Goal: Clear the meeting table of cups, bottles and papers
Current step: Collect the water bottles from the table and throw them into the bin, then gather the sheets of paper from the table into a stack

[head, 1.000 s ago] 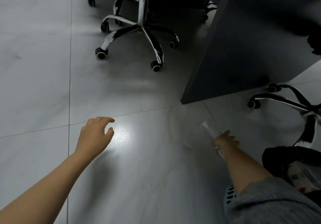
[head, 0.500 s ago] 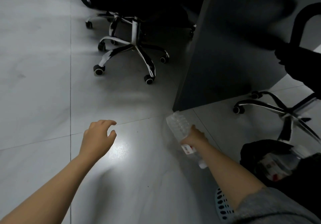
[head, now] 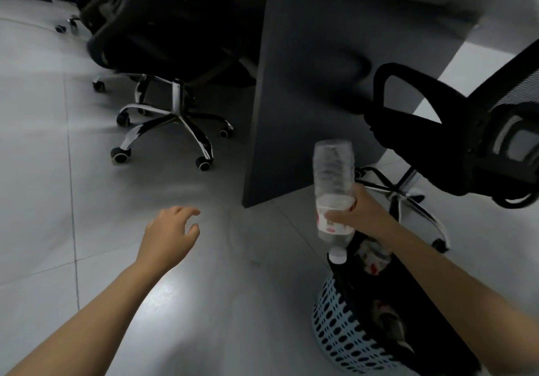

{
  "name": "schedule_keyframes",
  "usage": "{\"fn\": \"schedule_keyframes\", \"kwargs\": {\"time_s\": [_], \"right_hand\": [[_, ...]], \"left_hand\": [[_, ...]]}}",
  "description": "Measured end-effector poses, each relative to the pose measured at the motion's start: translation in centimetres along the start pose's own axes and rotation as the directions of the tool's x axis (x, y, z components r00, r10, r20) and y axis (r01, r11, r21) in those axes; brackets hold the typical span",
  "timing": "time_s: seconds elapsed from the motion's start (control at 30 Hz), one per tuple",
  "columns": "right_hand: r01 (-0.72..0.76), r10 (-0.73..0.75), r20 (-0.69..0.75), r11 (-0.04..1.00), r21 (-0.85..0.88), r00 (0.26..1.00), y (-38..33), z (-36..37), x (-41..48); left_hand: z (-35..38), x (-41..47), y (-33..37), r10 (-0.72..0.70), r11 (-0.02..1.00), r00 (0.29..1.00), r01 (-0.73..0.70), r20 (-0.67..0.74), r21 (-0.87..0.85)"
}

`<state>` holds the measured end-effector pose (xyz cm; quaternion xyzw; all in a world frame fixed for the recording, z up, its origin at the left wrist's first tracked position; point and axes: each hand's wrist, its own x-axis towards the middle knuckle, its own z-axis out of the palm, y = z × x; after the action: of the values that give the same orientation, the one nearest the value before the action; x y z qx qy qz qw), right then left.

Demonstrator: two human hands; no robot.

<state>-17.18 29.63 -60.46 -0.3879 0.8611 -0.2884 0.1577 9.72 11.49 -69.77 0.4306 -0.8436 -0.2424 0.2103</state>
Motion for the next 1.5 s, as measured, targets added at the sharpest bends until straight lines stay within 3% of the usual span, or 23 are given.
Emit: {"fn": "schedule_keyframes", "kwargs": {"time_s": [0.13,0.4,0.6,0.8,1.0,1.3,1.5], "right_hand": [[-0.099,0.09,-0.102,0.992,-0.08,0.991,4.4,-2.3,0.9],[-0.364,0.395,0.072,0.893,-0.266,0.916,8.8,-1.8,0.7],[-0.404,0.449,0.12,0.871,-0.279,0.885,2.9,-5.7,-0.9],[-0.465,0.511,0.24,0.856,-0.225,0.826,-5.1,-14.4,-2.5],[-0.461,0.507,0.171,0.852,-0.249,0.845,-12.8,-25.4,-3.3],[-0.464,0.459,0.117,0.886,0.021,0.881,-25.5,-43.5,-2.1],[-0.385,0.379,0.072,0.916,0.112,0.923,-28.1,-50.8,-0.8]], "left_hand": [[0.8,0.4,1.0,0.025,1.0,0.999,-0.025,0.031,0.005],[0.1,1.2,2.8,0.036,0.998,0.996,-0.04,0.085,0.049],[-5.9,1.2,8.6,-0.039,0.999,0.988,0.034,0.147,0.036],[-16.6,1.7,16.5,-0.112,0.994,0.977,0.11,0.182,0.021],[-27.9,3.7,24.1,-0.156,0.986,0.97,0.143,0.188,0.081],[-43.7,11.0,39.8,0.02,0.998,0.994,-0.027,0.103,0.064],[-46.2,13.9,49.0,0.046,0.998,0.997,-0.044,0.06,-0.048]]}}
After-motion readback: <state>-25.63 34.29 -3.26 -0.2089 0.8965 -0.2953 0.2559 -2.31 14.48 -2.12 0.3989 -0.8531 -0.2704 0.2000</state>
